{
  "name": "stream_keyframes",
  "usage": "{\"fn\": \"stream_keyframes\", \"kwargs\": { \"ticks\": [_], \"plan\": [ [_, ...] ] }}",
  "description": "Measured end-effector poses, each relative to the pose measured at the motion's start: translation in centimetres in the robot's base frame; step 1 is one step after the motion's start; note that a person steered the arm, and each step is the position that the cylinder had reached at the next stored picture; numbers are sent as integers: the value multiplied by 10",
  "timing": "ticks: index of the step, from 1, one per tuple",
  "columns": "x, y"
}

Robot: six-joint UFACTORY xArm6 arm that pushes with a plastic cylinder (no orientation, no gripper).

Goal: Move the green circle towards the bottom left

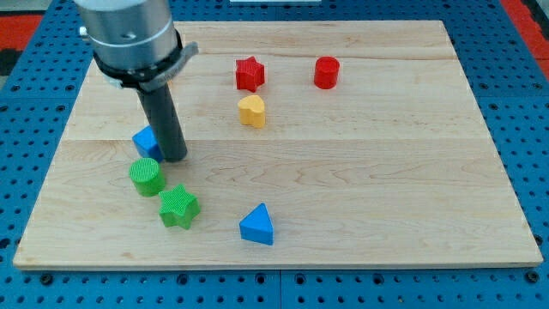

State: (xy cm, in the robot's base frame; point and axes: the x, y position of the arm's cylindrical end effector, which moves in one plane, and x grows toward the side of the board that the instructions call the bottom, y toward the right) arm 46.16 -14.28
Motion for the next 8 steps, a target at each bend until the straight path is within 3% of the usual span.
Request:
{"fn": "stream_keyframes", "kwargs": {
  "ticks": [8],
  "plan": [
    [61, -21]
  ]
}}
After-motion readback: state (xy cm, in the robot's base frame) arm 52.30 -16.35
